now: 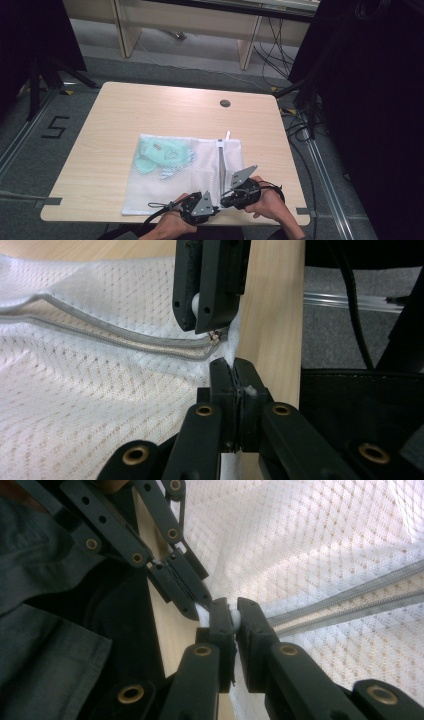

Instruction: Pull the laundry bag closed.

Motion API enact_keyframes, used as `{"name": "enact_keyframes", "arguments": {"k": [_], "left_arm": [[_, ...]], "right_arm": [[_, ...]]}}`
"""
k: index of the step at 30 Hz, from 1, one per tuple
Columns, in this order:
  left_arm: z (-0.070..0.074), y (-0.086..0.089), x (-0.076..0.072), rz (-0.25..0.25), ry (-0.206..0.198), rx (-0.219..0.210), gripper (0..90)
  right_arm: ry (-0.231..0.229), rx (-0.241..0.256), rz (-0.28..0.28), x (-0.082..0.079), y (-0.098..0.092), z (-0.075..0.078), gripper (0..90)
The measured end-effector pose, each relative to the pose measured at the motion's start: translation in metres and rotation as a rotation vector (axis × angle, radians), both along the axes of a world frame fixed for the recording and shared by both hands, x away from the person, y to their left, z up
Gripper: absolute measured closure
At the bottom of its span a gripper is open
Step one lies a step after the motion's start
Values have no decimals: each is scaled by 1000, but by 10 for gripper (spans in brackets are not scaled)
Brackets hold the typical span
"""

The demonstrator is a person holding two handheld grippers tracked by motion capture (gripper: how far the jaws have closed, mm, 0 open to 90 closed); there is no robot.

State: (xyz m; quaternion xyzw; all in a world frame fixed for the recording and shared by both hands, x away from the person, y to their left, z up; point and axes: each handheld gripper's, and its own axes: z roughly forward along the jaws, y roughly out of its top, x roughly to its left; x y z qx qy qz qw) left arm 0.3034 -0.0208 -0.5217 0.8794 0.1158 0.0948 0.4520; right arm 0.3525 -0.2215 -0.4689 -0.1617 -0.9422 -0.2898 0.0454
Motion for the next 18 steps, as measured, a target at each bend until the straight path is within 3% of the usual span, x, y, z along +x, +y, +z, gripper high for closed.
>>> {"name": "enact_keyframes", "arguments": {"k": [2,5,11,12,14,15,17,18], "left_arm": [[-1,0,0,-2,-1,2,886],[-1,0,-1,-5,-10,8,886],[0,-1,-2,-14,1,11,888],[0,-1,-1,-12,0,9,888],[0,0,-1,-17,-1,17,888],[1,0,0,-19,-1,19,888],[1,0,0,-20,1,16,888],[1,0,0,-21,1,18,888]], "right_arm": [[-12,1,17,3,0,-2,861],[20,-8,18,4,1,-4,861],[41,-57,4,6,1,-10,861],[4,-56,20,8,1,-11,862],[27,-66,-3,8,0,-12,861],[8,-67,32,12,0,-13,862],[-1,-64,14,13,1,-14,862],[4,-87,-11,12,1,-13,862]]}}
